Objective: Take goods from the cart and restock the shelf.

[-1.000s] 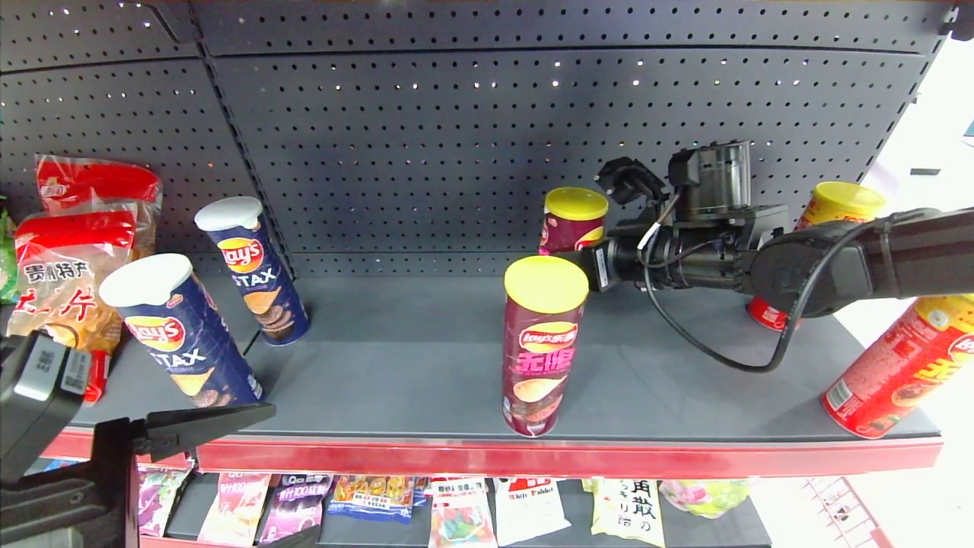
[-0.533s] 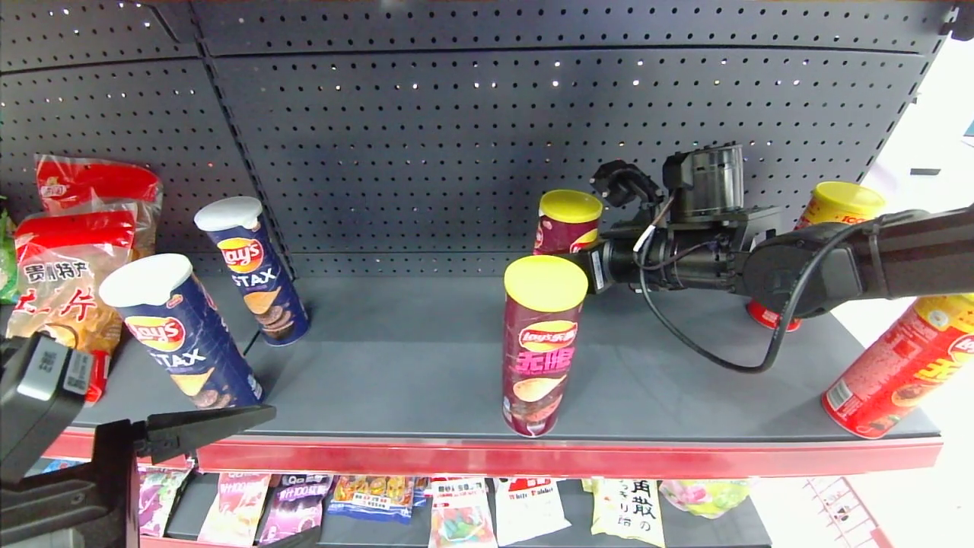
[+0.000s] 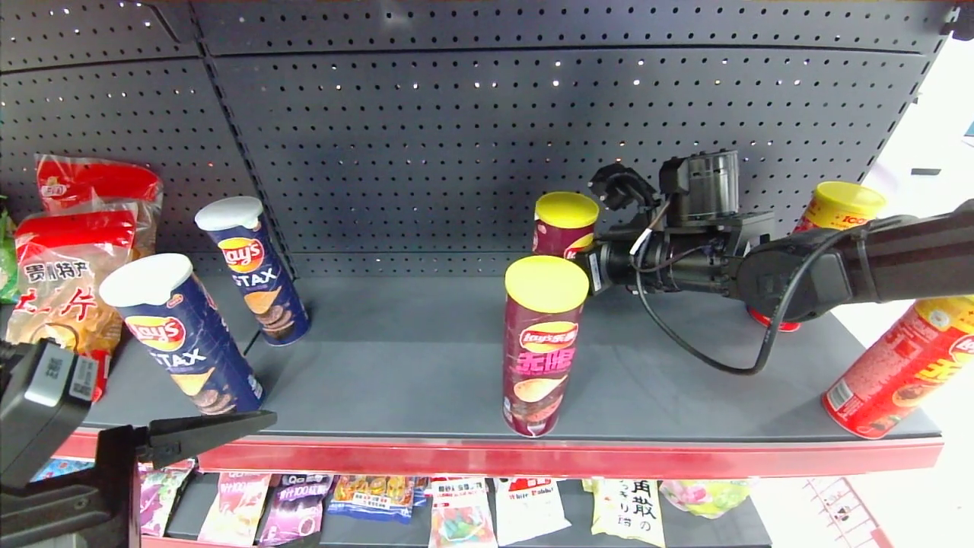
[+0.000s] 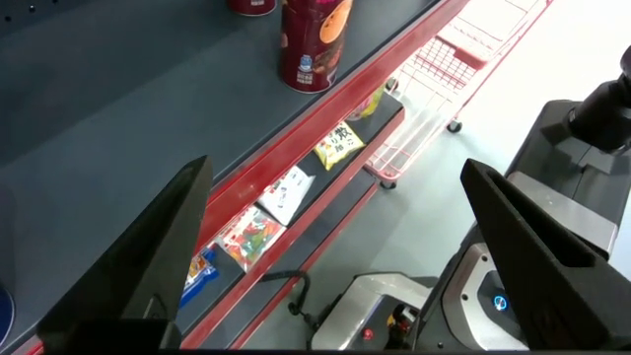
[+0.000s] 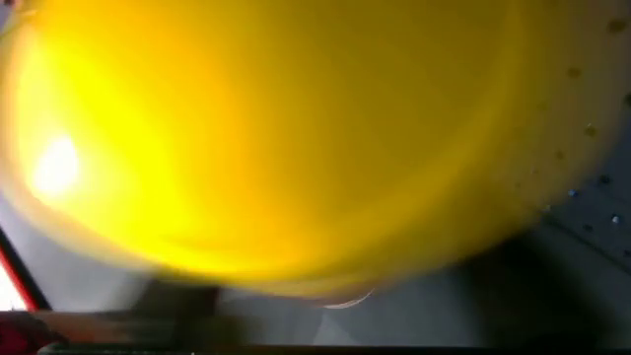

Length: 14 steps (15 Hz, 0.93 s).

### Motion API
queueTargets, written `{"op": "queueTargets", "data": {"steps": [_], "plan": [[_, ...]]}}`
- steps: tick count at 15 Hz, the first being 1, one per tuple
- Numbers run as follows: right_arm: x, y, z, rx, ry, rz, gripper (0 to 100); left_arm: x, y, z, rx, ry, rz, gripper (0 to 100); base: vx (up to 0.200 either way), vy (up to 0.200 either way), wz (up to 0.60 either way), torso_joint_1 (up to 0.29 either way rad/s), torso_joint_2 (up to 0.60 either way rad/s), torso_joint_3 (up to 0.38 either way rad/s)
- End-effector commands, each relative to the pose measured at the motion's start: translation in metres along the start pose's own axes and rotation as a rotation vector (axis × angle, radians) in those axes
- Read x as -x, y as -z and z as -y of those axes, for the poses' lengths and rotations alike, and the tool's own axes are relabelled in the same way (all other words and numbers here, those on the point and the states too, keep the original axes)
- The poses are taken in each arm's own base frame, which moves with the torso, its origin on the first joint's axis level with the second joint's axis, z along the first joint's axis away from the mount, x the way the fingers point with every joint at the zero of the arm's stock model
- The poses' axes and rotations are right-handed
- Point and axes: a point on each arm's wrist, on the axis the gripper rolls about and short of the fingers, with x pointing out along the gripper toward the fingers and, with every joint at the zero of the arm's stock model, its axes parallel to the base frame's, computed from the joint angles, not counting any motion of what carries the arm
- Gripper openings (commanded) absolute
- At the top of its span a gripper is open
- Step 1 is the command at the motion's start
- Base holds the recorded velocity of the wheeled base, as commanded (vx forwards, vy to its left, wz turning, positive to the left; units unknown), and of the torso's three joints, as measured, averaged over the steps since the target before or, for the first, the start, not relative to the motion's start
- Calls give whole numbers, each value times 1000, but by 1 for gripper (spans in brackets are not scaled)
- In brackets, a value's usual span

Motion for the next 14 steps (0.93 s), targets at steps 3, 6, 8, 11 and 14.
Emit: {"op": "queueTargets", "data": {"steps": [3,6,8,11,14], "plan": [[10,-6,-3,3,12,15,100,-2,2,-1,6,1,-13,100,0,0,0,0,0,0],[33,-5,-8,1,18,13,100,-4,2,-1,9,4,-20,100,0,0,0,0,0,0],[52,-5,-11,-4,38,15,100,-5,3,-2,13,4,-28,100,0,0,0,0,0,0],[79,-2,-16,-70,77,16,100,-10,5,-4,23,2,-53,100,0,0,0,0,0,0],[109,10,-25,-81,96,1,100,-16,6,-7,33,-5,-80,100,0,0,0,0,0,0]]}}
